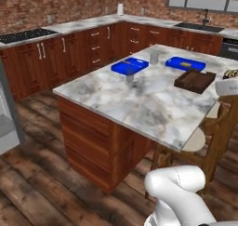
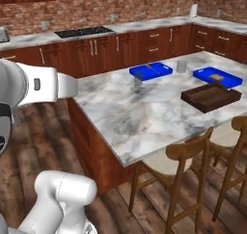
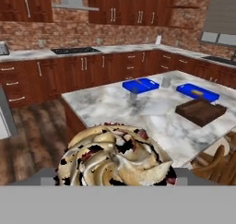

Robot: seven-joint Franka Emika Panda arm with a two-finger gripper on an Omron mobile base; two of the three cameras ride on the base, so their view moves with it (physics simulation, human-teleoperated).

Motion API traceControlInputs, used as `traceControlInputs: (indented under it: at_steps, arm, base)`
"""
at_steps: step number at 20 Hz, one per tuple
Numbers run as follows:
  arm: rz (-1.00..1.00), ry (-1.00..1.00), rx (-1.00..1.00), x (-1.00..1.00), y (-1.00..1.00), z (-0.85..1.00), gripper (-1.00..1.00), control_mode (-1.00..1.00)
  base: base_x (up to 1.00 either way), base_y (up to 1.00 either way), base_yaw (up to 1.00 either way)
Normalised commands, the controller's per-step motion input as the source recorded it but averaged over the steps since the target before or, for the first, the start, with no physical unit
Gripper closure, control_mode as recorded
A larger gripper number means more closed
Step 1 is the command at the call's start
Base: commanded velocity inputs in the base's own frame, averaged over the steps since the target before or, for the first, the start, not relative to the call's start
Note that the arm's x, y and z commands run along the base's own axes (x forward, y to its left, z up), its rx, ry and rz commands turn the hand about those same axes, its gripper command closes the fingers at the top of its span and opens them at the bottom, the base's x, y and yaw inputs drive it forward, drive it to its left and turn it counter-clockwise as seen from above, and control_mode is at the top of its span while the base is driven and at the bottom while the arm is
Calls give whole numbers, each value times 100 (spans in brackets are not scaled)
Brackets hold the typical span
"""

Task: Take the cupcake and donut from the fridge and place them on the empty tray on the dining counter.

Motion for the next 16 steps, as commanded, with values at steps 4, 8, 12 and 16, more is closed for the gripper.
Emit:
traceControlInputs:
  at_steps: [4, 8, 12, 16]
  arm:
    - [0, 0, 0, 0, 0, 0, 100, 100]
    - [0, 0, 0, 0, 0, 0, 100, 100]
    - [0, 0, 0, 0, 0, 0, 100, 100]
    - [0, 0, 0, 0, 0, 0, 100, 100]
  base:
    - [-22, -100, 7]
    - [0, -100, 43]
    - [0, -69, 78]
    - [0, -100, 40]
